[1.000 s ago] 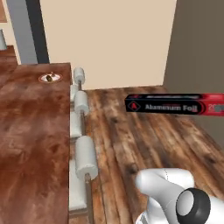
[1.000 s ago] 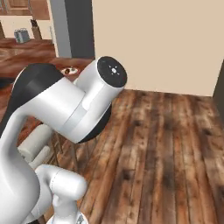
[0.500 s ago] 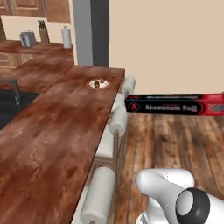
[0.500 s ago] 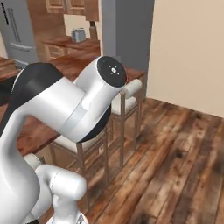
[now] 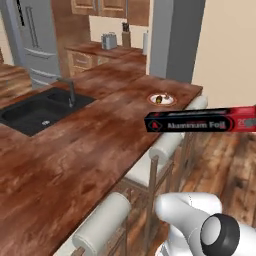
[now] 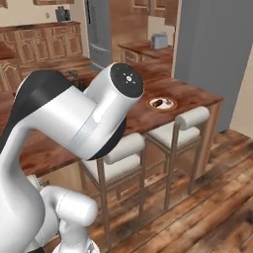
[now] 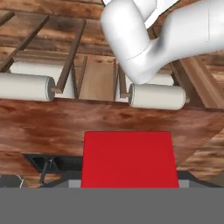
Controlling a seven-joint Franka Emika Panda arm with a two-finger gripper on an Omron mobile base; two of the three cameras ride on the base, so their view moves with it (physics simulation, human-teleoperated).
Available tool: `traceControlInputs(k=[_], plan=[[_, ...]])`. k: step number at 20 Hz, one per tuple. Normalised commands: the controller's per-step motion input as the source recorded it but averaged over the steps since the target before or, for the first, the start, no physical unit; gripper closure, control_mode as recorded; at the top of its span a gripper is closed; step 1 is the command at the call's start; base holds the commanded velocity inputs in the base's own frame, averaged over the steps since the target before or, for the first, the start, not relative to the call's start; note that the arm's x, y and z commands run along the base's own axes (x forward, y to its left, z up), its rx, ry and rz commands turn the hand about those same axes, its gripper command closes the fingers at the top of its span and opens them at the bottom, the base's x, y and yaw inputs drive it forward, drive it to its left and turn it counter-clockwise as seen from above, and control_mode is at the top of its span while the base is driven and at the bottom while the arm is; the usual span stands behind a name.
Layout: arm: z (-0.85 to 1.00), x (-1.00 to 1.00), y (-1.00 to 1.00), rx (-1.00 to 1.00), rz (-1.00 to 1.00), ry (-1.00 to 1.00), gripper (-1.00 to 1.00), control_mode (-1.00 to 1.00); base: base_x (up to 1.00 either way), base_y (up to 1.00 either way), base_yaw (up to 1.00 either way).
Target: Retrieve the tupperware and aluminum foil from the cabinet and place them on the dining counter near the plate with mushroom and sweet potato to prepare for storing leftovers.
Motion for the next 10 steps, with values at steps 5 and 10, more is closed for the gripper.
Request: traceControlInputs(k=[5, 10], plan=[[0.0, 0.0, 0.0, 0.0, 0.0, 0.0, 1.0, 1.0, 0.81, -0.83, 0.51], [0.0, 0.0, 0.0, 0.0, 0.0, 0.0, 1.0, 1.0, 0.57, -1.0, 0.36]])
